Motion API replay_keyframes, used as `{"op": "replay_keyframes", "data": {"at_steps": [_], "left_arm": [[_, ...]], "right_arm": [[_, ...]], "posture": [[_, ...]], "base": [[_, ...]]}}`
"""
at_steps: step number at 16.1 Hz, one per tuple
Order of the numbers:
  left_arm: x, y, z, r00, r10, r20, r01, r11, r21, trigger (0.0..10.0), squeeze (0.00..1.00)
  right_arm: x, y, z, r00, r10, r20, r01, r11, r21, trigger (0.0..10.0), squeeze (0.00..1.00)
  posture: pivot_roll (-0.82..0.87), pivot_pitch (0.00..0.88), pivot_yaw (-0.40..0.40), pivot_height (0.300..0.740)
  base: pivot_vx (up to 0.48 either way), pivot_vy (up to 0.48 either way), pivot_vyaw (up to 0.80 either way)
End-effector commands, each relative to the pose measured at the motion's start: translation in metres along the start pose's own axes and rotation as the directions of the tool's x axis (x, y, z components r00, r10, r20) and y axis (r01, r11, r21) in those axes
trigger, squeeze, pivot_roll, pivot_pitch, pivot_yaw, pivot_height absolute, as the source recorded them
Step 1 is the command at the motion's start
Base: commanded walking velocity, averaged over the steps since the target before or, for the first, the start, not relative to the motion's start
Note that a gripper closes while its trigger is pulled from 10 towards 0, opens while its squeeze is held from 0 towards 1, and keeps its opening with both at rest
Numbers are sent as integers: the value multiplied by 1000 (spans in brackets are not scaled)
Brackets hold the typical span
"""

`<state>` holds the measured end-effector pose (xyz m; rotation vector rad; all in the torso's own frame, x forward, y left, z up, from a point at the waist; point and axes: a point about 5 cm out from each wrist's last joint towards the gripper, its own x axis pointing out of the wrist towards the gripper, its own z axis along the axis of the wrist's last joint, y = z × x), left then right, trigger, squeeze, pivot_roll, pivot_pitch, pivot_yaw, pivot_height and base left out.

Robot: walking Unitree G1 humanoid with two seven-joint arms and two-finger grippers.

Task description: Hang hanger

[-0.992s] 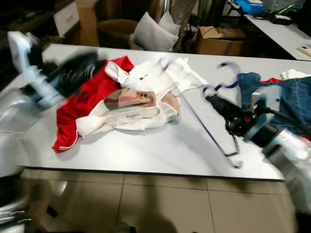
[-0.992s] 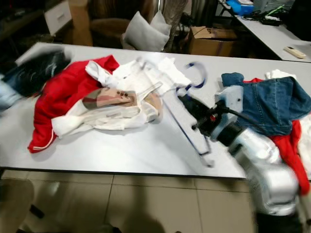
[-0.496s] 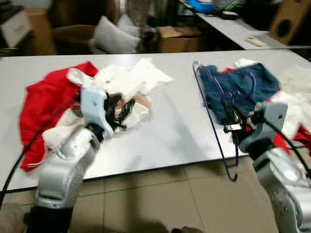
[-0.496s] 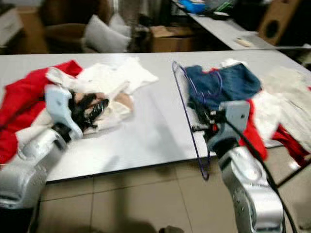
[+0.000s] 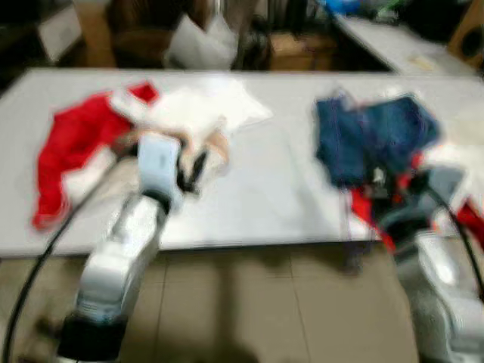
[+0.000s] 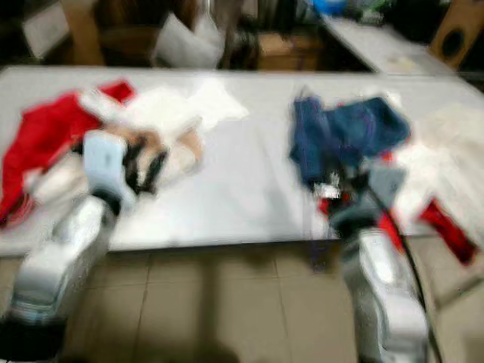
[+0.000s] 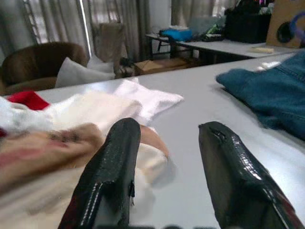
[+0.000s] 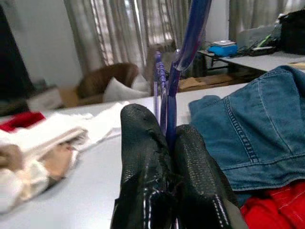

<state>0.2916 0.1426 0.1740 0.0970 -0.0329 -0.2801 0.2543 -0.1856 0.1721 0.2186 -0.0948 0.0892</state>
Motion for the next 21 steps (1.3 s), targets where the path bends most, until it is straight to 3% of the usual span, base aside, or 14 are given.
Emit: {"op": "replay_keyframes", "data": {"at_steps": [1, 4, 6, 7, 8, 11, 13, 16, 18, 21], "left_arm": [[1, -9, 2, 999, -34, 12, 33, 999, 11, 10000, 106], [-2, 6, 1, 1000, 12, -9, -11, 999, 45, 10000, 102], [0, 12, 4, 999, 32, -6, -31, 997, 71, 10000, 102], [-3, 15, 2, 997, 72, -18, -70, 994, 85, 10000, 102], [-4, 17, -1, 995, 83, -58, -82, 996, 26, 10000, 82], [-8, 8, 1, 998, 39, -52, -38, 999, 19, 10000, 47], [-11, 0, -2, 998, 0, -70, 4, 999, 51, 10000, 39], [-13, 5, -4, 996, 25, -87, -22, 999, 33, 10000, 31], [-11, 6, -2, 996, 31, -85, -28, 999, 37, 10000, 31], [1, -4, 3, 997, -44, -61, 46, 998, 36, 10000, 24]], "right_arm": [[-1, -7, 1, 1000, -14, -1, 14, 1000, -21, 10000, 0], [6, 10, -5, 1000, 7, 12, -7, 999, -33, 10000, 0], [7, 19, -13, 996, 68, -51, -67, 998, 23, 10000, 0], [4, 16, -19, 995, 57, -82, -58, 998, -8, 10000, 0], [2, 16, -21, 995, 57, -86, -56, 998, 7, 10000, 0], [-10, 9, -19, 995, 4, -102, -4, 1000, -3, 10000, 0], [-14, 14, -22, 993, 12, -121, -11, 1000, 7, 10000, 0], [-19, 18, -27, 989, 24, -148, -20, 999, 26, 10000, 0], [-19, 16, -24, 991, 15, -136, -12, 1000, 22, 10000, 0], [-23, 14, -19, 994, -23, -106, 23, 1000, 2, 10000, 0]], "posture": [[-111, 0, -18, 719], [-98, 0, -40, 719], [-62, 0, -47, 719], [-55, 0, -38, 719], [-80, 0, -23, 719], [-86, 13, -25, 719], [-87, 24, -25, 719], [-87, 19, -11, 719], [-90, 4, 18, 719], [-122, 0, 51, 719]], "base": [[0, -480, 0], [0, -480, 0], [0, -480, 0], [0, -315, 0], [0, 0, 0], [0, 0, 0], [0, 0, 0], [0, 0, 0], [0, 0, 0], [0, 0, 0]]}}
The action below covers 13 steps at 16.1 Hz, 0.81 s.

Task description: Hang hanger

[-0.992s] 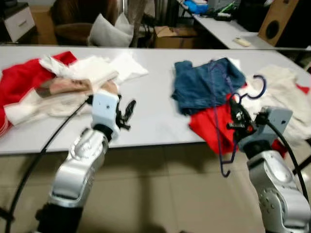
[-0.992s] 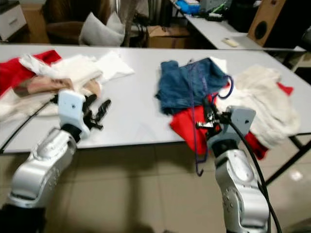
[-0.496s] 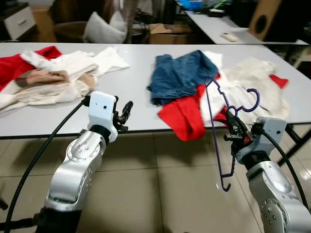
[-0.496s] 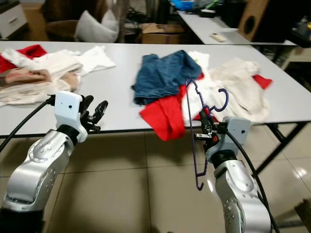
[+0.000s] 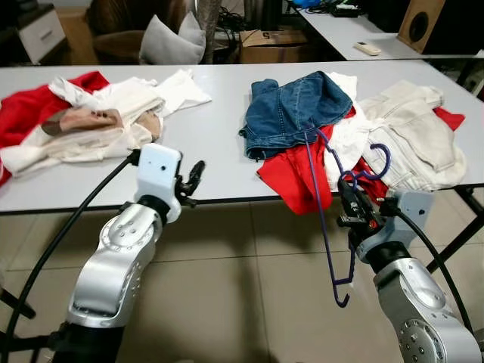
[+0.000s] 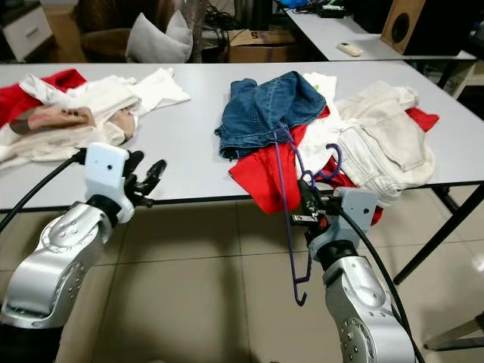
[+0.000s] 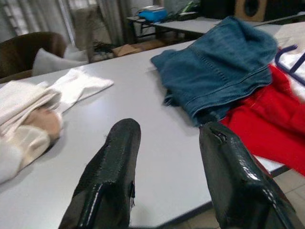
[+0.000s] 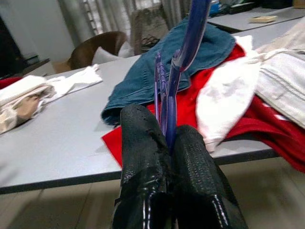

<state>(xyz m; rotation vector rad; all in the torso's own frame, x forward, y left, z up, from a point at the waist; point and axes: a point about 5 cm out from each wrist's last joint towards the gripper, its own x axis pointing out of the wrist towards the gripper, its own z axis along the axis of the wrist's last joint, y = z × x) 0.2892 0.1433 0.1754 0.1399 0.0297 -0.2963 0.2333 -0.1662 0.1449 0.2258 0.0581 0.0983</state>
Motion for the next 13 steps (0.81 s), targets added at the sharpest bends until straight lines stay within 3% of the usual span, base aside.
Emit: {"op": "replay_keyframes", "data": {"at_steps": [1, 3, 7, 13], "left_arm": [[5, -5, 2, 999, -30, 11, 30, 1000, 9, 10000, 24], [13, -9, 6, 998, -41, 38, 43, 998, -44, 10000, 35], [16, -14, 8, 995, -82, 60, 85, 995, -51, 10000, 47], [19, -18, 6, 992, -114, 60, 117, 991, -61, 10000, 59]], "right_arm": [[-2, -1, 11, 998, -21, 53, 22, 1000, -8, 10000, 0], [0, 1, 10, 999, -5, 44, 6, 1000, -23, 10000, 0], [1, -2, 13, 998, -23, 60, 24, 999, -27, 10000, 0], [-3, -3, 16, 998, -19, 65, 22, 998, -51, 10000, 0]], "posture": [[-122, 0, 51, 719], [-143, 0, 71, 719], [-156, 0, 74, 719], [-173, 0, 84, 719]], "base": [[0, 0, 0], [0, 0, -400], [0, 0, -752], [270, 0, 0]]}}
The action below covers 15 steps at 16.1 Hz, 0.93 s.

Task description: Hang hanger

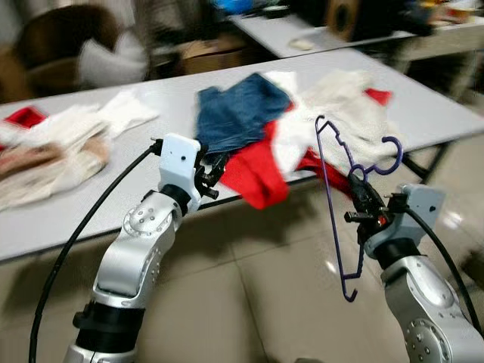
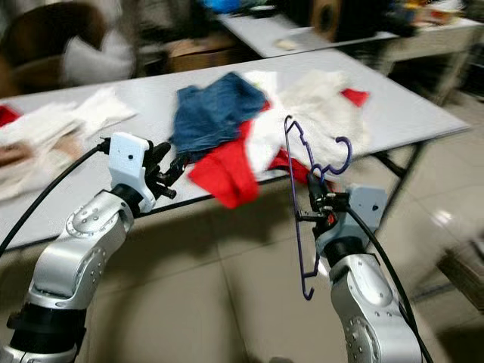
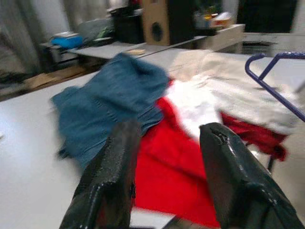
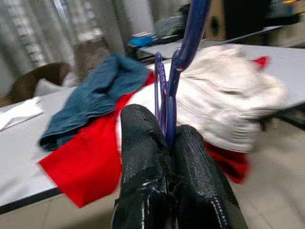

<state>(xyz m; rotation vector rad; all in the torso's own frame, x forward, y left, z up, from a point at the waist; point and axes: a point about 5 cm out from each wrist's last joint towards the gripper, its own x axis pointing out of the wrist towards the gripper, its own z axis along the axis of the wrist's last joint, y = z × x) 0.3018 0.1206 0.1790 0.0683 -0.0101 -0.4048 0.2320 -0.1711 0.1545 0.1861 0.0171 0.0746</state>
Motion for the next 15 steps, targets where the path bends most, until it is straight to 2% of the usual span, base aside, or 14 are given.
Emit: {"op": "replay_keyframes", "data": {"at_steps": [1, 6, 8, 9, 10, 12, 13, 15], "left_arm": [[2, -2, 0, 1000, -11, 3, 11, 1000, -3, 10000, 63], [-1, 6, -1, 1000, 21, -3, -21, 1000, 12, 10000, 59], [-3, 10, -3, 998, 56, -12, -56, 998, 19, 10000, 55], [-3, 12, -3, 998, 67, -13, -67, 998, 18, 10000, 59], [-3, 13, -3, 998, 67, -13, -67, 998, 21, 10000, 59], [-3, 13, -2, 997, 70, -13, -69, 997, 27, 10000, 55], [-3, 14, -2, 997, 72, -13, -71, 997, 29, 10000, 59], [-2, 13, -2, 998, 64, -11, -64, 998, 28, 10000, 55]], "right_arm": [[2, 1, 6, 1000, 10, 25, -10, 1000, -12, 10000, 0], [6, 4, 5, 999, 37, 26, -37, 999, 0, 10000, 0], [7, 5, 5, 998, 49, 25, -49, 999, -6, 10000, 0], [8, 5, 5, 998, 56, 17, -55, 998, -36, 10000, 0], [9, 4, 5, 999, 51, 1, -51, 996, -77, 10000, 0], [9, 4, 5, 999, 46, 0, -46, 995, -86, 10000, 0], [9, 5, 5, 998, 54, 10, -53, 996, -72, 10000, 0], [8, 3, 5, 999, 41, 21, -41, 999, -32, 10000, 0]], "posture": [[-168, 0, 80, 719], [-149, 0, 63, 719], [-148, 0, 58, 719], [-145, 0, 55, 719], [-144, 0, 55, 719], [-145, 0, 56, 719], [-147, 0, 59, 719], [-151, 0, 63, 719]], "base": [[277, 0, 0], [278, 0, 0], [277, 0, 0], [281, 0, 0], [281, 0, 425], [285, 0, 800], [285, 0, 800], [287, 0, 0]]}}
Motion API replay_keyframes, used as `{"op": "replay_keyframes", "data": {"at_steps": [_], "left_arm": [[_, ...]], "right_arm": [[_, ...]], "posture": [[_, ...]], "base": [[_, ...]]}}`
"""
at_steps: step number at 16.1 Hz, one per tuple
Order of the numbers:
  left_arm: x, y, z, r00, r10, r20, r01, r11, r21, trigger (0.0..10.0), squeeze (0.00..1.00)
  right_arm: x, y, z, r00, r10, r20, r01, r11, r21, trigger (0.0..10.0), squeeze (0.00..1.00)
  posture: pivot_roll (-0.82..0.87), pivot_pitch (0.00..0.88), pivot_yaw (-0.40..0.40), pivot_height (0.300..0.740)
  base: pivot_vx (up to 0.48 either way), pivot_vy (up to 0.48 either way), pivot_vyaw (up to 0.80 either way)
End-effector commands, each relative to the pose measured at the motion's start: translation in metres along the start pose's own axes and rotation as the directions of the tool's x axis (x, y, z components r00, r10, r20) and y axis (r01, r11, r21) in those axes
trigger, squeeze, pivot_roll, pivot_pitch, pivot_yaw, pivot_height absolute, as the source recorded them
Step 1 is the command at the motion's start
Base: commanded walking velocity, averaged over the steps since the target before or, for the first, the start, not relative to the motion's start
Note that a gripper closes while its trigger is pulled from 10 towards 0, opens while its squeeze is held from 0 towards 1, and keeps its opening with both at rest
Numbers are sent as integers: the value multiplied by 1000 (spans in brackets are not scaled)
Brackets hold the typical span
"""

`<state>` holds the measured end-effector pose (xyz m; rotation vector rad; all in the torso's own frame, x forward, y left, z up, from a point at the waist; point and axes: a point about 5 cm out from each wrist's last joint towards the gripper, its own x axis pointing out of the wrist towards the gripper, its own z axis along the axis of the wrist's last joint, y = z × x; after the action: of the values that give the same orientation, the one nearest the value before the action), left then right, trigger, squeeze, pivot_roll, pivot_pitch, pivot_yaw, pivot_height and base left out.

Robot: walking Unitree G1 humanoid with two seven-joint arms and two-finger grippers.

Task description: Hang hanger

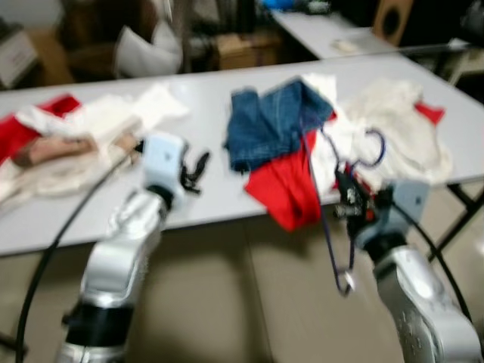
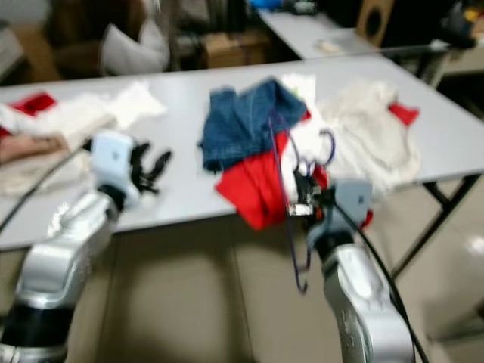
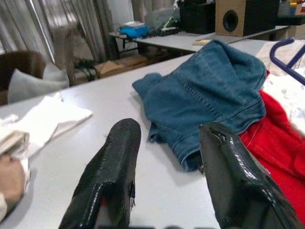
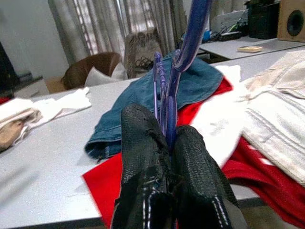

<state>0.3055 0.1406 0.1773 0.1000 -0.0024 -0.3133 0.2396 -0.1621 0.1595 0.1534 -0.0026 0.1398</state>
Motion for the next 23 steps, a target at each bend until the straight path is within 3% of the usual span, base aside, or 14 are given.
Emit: {"op": "replay_keyframes", "data": {"at_steps": [1, 23], "left_arm": [[3, -10, 1, 999, -41, 4, 41, 999, -3, 10000, 55], [3, -11, 5, 998, -64, 12, 64, 998, 21, 10000, 67]], "right_arm": [[-1, -7, 2, 999, -34, 12, 34, 999, 2, 10000, 0], [1, -6, -1, 999, -36, 3, 36, 999, 12, 10000, 0]], "posture": [[-151, 0, 63, 719], [-139, 0, 61, 719]], "base": [[289, 0, 0], [285, 0, 0]]}}
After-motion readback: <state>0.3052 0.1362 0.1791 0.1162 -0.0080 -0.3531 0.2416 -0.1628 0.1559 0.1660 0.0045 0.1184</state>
